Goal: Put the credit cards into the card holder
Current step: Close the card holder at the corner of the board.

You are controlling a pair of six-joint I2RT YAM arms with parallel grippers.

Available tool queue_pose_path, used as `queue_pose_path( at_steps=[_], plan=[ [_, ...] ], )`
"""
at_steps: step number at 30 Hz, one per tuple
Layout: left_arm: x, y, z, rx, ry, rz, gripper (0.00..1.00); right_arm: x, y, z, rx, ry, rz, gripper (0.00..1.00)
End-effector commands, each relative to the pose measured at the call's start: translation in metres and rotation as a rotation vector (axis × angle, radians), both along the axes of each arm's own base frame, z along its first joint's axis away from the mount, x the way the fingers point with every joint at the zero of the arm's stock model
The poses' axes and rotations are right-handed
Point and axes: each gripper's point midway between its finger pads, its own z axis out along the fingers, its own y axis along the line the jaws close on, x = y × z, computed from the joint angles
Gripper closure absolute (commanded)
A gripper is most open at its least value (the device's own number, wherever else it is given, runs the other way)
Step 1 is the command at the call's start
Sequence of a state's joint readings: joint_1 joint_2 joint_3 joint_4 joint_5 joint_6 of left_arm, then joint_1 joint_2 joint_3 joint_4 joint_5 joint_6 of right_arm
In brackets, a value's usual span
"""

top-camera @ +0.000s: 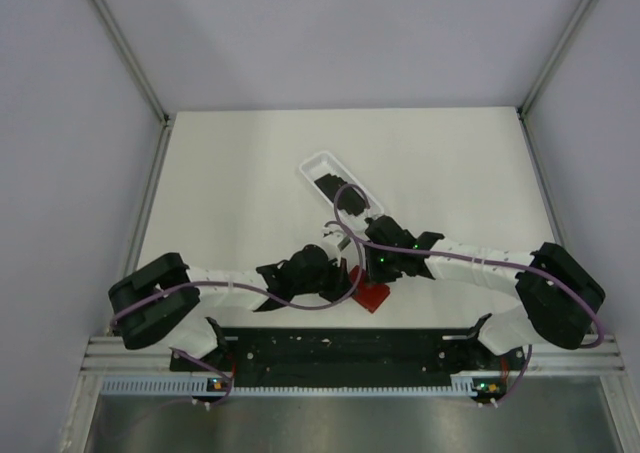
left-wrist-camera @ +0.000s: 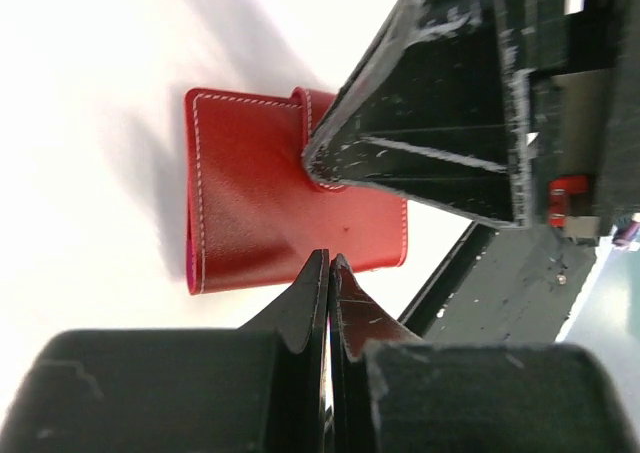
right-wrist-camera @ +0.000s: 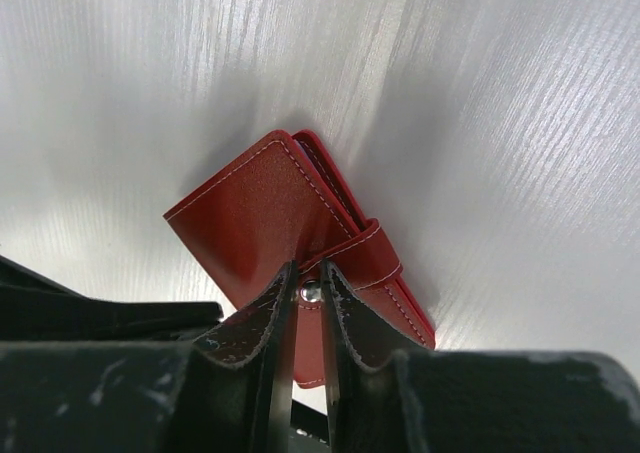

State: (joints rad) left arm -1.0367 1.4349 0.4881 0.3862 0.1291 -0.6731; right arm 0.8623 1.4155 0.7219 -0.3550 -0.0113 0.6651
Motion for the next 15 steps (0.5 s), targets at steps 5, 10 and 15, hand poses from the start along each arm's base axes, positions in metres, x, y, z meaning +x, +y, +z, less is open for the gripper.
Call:
queue_pose_path(
  at_steps=[5,10,15],
  plan=[
    [0.005,0.001,-0.014,0.041,-0.003,0.021,1.0,-0.008,-0.014,-0.014,-0.086,0.018,0.011,0.88],
    [0.004,0.005,-0.023,0.061,0.005,0.028,1.0,-0.009,-0.015,-0.017,-0.101,0.029,0.011,0.9],
    [0.003,0.005,-0.028,0.067,0.014,0.026,1.0,-0.011,-0.015,-0.021,-0.117,0.04,0.012,0.94]
  ],
)
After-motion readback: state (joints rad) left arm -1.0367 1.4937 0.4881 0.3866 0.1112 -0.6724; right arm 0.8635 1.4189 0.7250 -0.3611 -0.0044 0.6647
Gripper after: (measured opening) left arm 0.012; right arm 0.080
